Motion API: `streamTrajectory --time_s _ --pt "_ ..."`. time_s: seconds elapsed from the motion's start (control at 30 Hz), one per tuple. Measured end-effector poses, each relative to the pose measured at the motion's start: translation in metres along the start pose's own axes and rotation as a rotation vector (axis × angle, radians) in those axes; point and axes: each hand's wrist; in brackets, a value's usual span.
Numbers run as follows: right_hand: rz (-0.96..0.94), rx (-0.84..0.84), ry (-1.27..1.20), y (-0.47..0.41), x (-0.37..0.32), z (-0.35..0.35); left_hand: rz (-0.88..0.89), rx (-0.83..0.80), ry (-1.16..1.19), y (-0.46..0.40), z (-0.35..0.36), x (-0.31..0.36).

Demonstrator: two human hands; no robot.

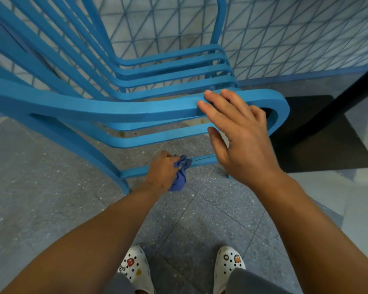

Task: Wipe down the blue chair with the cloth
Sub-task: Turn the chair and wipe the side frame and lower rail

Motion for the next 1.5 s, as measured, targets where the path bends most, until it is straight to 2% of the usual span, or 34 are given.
streamTrajectory --time_s 0.07,0.2,0.27,0.33,0.43,0.5,0.67,0.77,0.87,1.07,1.17,1.33,1.5 --pt "0.015 -0.011 0.004 0.004 0.008 -0.005 0.047 -0.049 -0.019 -0.005 -0.004 0.0" --pt "0.064 -0.044 -0.005 0.014 0.024 -0.016 0.025 -0.085 0.04 -0.006 -0.016 -0.027" --pt "0.087 -0.069 -0.049 0.016 0.028 -0.019 -0.073 -0.047 0.043 -0.004 -0.017 -0.051" --pt "0.113 -0.081 -0.098 0.017 0.027 -0.02 -0.214 -0.016 0.143 -0.002 -0.017 -0.069" --pt "0.135 -0.072 -0.163 0.017 0.024 -0.02 -0.271 0.004 0.208 0.002 -0.02 -0.061" --pt "0.147 -0.066 -0.204 0.016 0.024 -0.021 -0.242 0.003 0.207 0.002 -0.019 -0.043" --pt "0.171 -0.055 -0.255 0.013 0.023 -0.022 0.01 -0.02 0.016 -0.004 0.005 0.008" --pt "0.176 -0.044 -0.273 0.012 0.024 -0.023 0.025 -0.067 -0.011 -0.011 0.007 0.029" --pt "0.166 -0.065 -0.284 0.012 0.028 -0.028 0.007 -0.108 -0.007 -0.013 0.002 0.016" --pt "0.17 -0.067 -0.293 0.012 0.03 -0.033 -0.125 -0.02 0.089 0.002 -0.013 -0.026" --pt "0.189 -0.055 -0.31 0.013 0.027 -0.03 -0.122 0.006 0.027 -0.001 -0.009 -0.025" --pt "0.2 -0.05 -0.33 0.012 0.028 -0.03 -0.033 -0.014 0.011 -0.011 0.01 -0.002" --pt "0.183 -0.06 -0.339 0.012 0.031 -0.03 0.026 -0.069 -0.066 -0.013 0.023 0.058"
Point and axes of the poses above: each hand's wrist, its own y-axis away from the middle knuckle, its own z-axis out of the palm, x = y × z, and after that the axes turned 9 degrees about -z, right-handed
